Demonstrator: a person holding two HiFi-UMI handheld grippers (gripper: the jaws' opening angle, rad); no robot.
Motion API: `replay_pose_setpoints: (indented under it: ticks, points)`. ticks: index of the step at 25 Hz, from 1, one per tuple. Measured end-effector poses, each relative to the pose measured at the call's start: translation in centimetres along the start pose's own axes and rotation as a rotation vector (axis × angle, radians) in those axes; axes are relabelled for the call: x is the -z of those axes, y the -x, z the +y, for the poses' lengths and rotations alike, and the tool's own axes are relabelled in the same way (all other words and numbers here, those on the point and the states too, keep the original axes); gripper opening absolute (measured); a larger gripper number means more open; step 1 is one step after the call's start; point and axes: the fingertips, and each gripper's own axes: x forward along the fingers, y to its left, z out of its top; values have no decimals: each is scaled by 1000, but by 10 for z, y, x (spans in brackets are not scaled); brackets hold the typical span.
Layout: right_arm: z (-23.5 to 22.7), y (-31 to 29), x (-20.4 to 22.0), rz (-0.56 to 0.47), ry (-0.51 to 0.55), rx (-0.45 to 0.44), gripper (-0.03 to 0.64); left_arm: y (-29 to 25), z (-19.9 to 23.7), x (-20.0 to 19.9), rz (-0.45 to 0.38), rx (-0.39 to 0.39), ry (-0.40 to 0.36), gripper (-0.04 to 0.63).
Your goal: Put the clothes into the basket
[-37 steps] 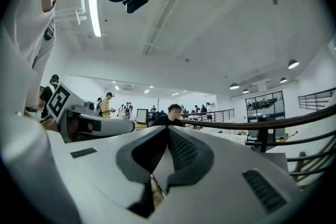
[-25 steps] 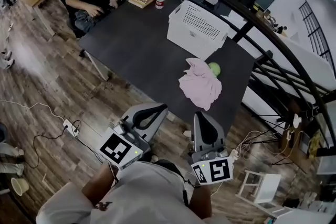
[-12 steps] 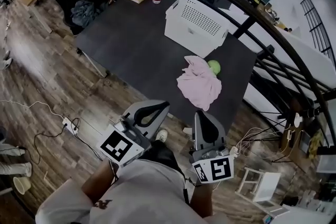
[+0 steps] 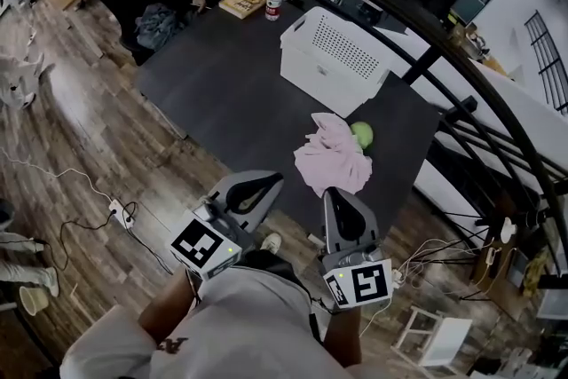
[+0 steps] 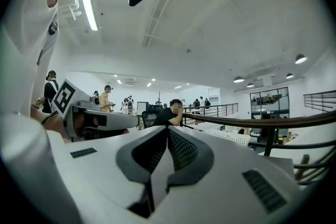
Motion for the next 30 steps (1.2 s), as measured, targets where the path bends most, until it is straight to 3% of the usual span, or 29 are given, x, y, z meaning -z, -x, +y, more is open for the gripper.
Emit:
replay_pose_setpoints:
  ticks: [7, 15, 24, 30]
  points:
    - [-25, -5, 3, -10, 3, -42, 20, -23, 0, 3, 13, -39, 3, 3]
    - [-47, -23, -1, -20, -1, -28, 20, -53, 9, 5, 20, -13, -19, 3]
    - [-75, -62, 4, 4, 20, 49, 20, -94, 42, 8, 40, 84, -59, 3]
    - [-92, -90, 11, 34, 5, 129, 20, -116, 69, 11, 46, 174, -31, 3]
